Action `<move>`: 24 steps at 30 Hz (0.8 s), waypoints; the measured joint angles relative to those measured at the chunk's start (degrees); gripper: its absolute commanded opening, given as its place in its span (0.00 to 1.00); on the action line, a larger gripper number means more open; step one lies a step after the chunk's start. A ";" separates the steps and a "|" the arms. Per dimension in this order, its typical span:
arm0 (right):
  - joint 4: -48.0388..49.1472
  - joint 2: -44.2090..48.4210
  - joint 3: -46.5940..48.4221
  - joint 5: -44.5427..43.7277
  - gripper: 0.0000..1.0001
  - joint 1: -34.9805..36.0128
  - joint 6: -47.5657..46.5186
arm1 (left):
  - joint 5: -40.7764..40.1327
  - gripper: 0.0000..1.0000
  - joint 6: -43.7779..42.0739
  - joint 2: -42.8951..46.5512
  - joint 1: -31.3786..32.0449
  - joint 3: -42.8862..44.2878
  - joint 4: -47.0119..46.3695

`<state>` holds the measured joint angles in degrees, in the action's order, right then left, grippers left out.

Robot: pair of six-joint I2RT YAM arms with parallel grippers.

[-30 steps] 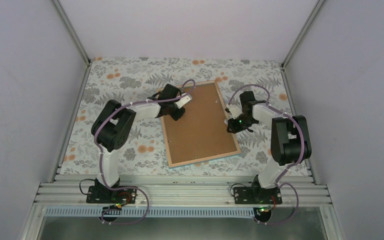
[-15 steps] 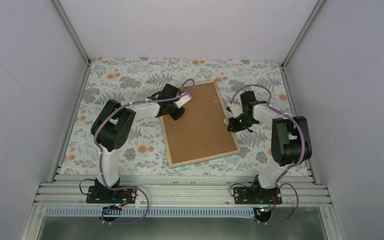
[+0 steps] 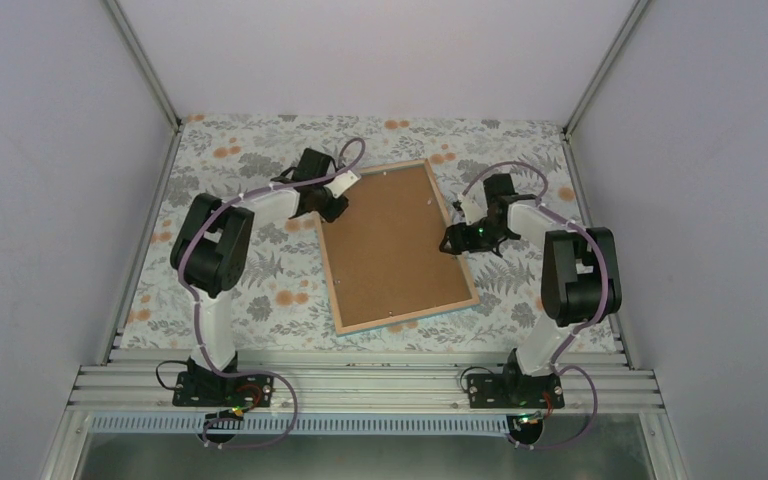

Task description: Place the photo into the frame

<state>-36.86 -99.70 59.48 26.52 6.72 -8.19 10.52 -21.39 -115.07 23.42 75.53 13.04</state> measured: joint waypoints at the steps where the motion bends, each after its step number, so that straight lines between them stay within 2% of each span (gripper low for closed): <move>1: 0.00 0.00 0.33 1.11 0.67 -0.39 0.26 | 0.37 0.33 -0.39 0.22 -0.33 0.00 0.31; 7: 0.22 -0.31 0.72 5.44 0.67 -2.45 1.25 | 2.16 0.38 -1.25 9.44 -2.25 -5.18 2.86; 13: 0.92 -0.90 -0.44 6.67 0.68 -3.17 1.88 | 3.48 0.38 0.70 18.78 -5.79 -13.22 6.03; 19: 1.36 -1.09 -0.87 7.26 0.68 -3.28 2.10 | 6.29 0.32 2.84 17.88 -6.84 -19.58 9.75; 24: 1.57 -2.34 -1.46 8.96 0.67 -3.78 2.12 | 9.01 0.30 4.09 15.13 -7.37 -19.12 9.99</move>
<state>-35.29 -102.04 58.02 35.48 2.94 -6.07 19.53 -17.30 -99.94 16.05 56.40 23.03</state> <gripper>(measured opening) 0.677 0.309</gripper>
